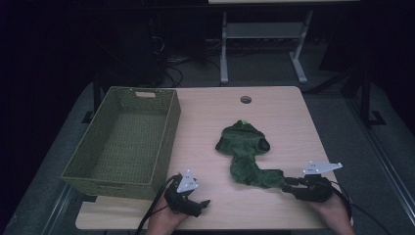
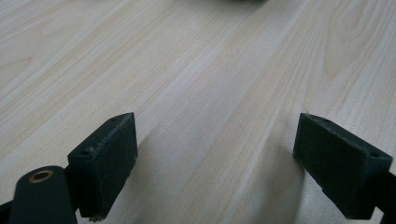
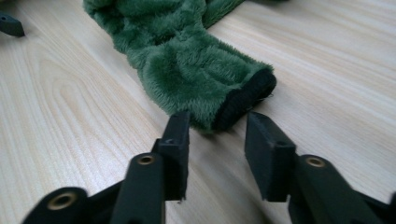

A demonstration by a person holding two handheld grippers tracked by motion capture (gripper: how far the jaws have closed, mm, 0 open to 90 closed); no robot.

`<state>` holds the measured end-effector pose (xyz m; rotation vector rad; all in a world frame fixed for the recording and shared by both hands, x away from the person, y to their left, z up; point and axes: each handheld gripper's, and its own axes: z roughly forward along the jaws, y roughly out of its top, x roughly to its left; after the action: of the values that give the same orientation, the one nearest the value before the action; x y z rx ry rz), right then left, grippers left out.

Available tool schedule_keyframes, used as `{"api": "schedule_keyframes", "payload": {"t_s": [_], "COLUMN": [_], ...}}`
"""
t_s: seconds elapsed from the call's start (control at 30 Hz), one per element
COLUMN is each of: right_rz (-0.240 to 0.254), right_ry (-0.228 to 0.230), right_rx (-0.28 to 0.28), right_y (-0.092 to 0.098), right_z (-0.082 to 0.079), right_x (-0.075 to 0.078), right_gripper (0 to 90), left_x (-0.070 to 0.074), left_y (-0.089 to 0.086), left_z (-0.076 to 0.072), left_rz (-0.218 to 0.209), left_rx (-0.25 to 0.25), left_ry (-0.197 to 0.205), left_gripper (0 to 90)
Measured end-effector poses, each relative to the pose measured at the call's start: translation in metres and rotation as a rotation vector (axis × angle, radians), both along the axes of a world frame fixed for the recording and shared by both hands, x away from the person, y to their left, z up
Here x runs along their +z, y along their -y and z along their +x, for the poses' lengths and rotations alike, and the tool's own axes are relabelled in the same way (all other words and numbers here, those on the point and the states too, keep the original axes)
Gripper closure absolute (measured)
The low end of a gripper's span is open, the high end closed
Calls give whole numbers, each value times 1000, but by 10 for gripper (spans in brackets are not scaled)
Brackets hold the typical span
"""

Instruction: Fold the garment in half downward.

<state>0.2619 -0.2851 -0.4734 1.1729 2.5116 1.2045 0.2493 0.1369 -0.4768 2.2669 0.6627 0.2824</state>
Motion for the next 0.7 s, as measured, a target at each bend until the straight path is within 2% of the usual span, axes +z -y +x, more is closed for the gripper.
{"api": "schedule_keyframes", "payload": {"t_s": [0.07, 0.13, 0.3, 0.43, 0.7], "right_rz": [-8, -8, -7, 6, 30], "right_ry": [2, -1, 12, 43, 96], "right_rx": [3, 2, 2, 14, 58], "right_y": [-1, 0, 5, 7, -1], "right_z": [1, 1, 0, -1, 1], "right_x": [0, 2, 7, 15, 33], "right_gripper": [789, 834, 846, 845, 846], "left_x": [0, 0, 0, 0, 0], "left_y": [0, 0, 0, 0, 0], "left_z": [0, 0, 0, 0, 0], "left_rz": [0, 0, 0, -2, -2], "left_rx": [0, 0, 0, 2, 1], "left_ry": [0, 0, 0, -1, -1], "left_gripper": [129, 129, 129, 129, 129]}}
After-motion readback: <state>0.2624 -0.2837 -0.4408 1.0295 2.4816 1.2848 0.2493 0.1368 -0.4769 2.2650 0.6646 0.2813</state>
